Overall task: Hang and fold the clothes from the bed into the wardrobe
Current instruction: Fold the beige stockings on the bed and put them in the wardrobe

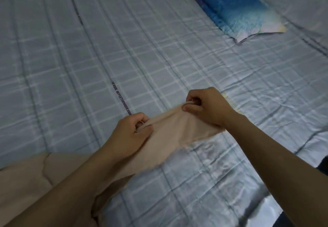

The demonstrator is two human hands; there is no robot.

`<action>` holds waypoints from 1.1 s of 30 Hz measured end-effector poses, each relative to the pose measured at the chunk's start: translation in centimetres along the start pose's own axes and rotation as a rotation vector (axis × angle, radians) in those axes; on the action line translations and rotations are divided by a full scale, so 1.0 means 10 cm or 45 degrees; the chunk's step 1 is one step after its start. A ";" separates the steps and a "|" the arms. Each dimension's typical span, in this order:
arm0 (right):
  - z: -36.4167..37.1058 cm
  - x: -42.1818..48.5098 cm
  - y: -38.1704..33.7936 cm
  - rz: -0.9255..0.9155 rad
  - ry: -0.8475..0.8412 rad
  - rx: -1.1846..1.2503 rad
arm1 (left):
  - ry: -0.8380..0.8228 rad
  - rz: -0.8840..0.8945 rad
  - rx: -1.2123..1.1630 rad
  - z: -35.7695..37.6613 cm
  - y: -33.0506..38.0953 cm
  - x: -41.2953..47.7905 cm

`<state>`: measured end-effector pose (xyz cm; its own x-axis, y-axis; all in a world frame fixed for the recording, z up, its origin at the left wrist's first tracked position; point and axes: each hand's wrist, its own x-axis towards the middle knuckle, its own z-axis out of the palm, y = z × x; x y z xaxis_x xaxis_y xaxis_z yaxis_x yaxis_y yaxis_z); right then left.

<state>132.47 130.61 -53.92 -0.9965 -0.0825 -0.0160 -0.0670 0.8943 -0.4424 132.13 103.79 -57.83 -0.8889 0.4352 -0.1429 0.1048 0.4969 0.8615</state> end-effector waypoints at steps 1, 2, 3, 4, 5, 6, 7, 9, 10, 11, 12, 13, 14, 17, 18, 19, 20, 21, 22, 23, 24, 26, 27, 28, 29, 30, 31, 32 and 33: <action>0.04 0.06 0.02 0.002 0.043 -0.086 | 0.021 -0.051 0.059 0.04 -0.04 0.05; 0.11 0.12 0.05 0.040 0.112 -0.166 | 0.048 -0.100 0.144 0.07 -0.10 0.10; 0.20 0.16 0.09 0.139 0.188 -0.193 | 0.077 -0.158 0.259 0.11 -0.15 0.14; 0.28 0.17 0.11 0.291 0.269 -0.145 | 0.093 -0.218 0.395 0.15 -0.20 0.18; 0.37 0.14 0.14 0.462 0.348 -0.052 | 0.098 -0.259 0.516 0.18 -0.25 0.19; 0.45 0.08 0.18 0.623 0.399 0.035 | 0.119 -0.266 0.606 0.21 -0.29 0.18; 0.55 0.00 0.23 0.757 0.400 0.085 | 0.149 -0.238 0.663 0.25 -0.33 0.16; 0.73 -0.18 0.35 0.992 0.256 0.174 | 0.184 -0.134 0.682 0.34 -0.35 0.09; 0.80 -0.26 0.39 1.099 0.162 0.241 | 0.189 -0.089 0.663 0.38 -0.35 0.06; 0.86 -0.32 0.42 1.185 0.096 0.307 | 0.195 -0.063 0.636 0.41 -0.34 0.05; 0.90 -0.36 0.44 1.240 0.077 0.369 | 0.197 -0.054 0.609 0.43 -0.34 0.04; 0.94 -0.37 0.45 1.276 0.110 0.438 | 0.189 -0.057 0.594 0.45 -0.33 0.05; 0.96 -0.36 0.45 1.303 0.173 0.521 | 0.180 -0.071 0.583 0.46 -0.32 0.05; 1.00 -0.29 0.35 1.365 0.314 0.922 | 0.175 -0.089 0.565 0.47 -0.32 0.08; 1.01 -0.27 0.33 1.365 0.358 1.048 | 0.178 -0.079 0.557 0.47 -0.31 0.09; 1.03 -0.25 0.30 1.355 0.410 1.115 | 0.182 -0.066 0.549 0.47 -0.31 0.09; 1.04 -0.22 0.28 1.350 0.460 1.140 | 0.188 -0.056 0.545 0.47 -0.31 0.10; 1.04 -0.20 0.26 1.354 0.503 1.161 | 0.192 -0.055 0.545 0.46 -0.31 0.11; 1.05 -0.18 0.25 1.363 0.532 1.181 | 0.196 -0.063 0.546 0.46 -0.31 0.12; 1.05 -0.16 0.25 1.364 0.540 1.203 | 0.202 -0.073 0.546 0.45 -0.31 0.13; 1.06 -0.14 0.25 1.354 0.525 1.226 | 0.211 -0.081 0.540 0.45 -0.31 0.13; 1.07 -0.10 0.24 1.325 0.447 1.252 | 0.223 -0.093 0.517 0.44 -0.30 0.14; 1.07 -0.08 0.22 1.326 0.417 1.255 | 0.225 -0.097 0.505 0.43 -0.30 0.14; 1.06 -0.06 0.21 1.338 0.402 1.259 | 0.225 -0.098 0.494 0.43 -0.30 0.15; 1.04 -0.03 0.19 1.352 0.398 1.271 | 0.224 -0.095 0.482 0.42 -0.29 0.16; 1.01 0.00 0.16 1.359 0.399 1.301 | 0.224 -0.091 0.472 0.41 -0.29 0.16; 0.97 0.04 0.10 1.344 0.398 1.357 | 0.227 -0.088 0.463 0.38 -0.29 0.17; 0.91 0.09 0.03 1.295 0.388 1.430 | 0.240 -0.085 0.454 0.36 -0.28 0.17; 0.85 0.14 -0.05 1.209 0.372 1.514 | 0.265 -0.079 0.438 0.33 -0.27 0.18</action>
<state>131.50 126.35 -61.32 -0.6323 0.5059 -0.5867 0.5101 -0.2982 -0.8068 131.74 105.68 -61.96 -0.9659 0.2523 -0.0574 0.1594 0.7550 0.6361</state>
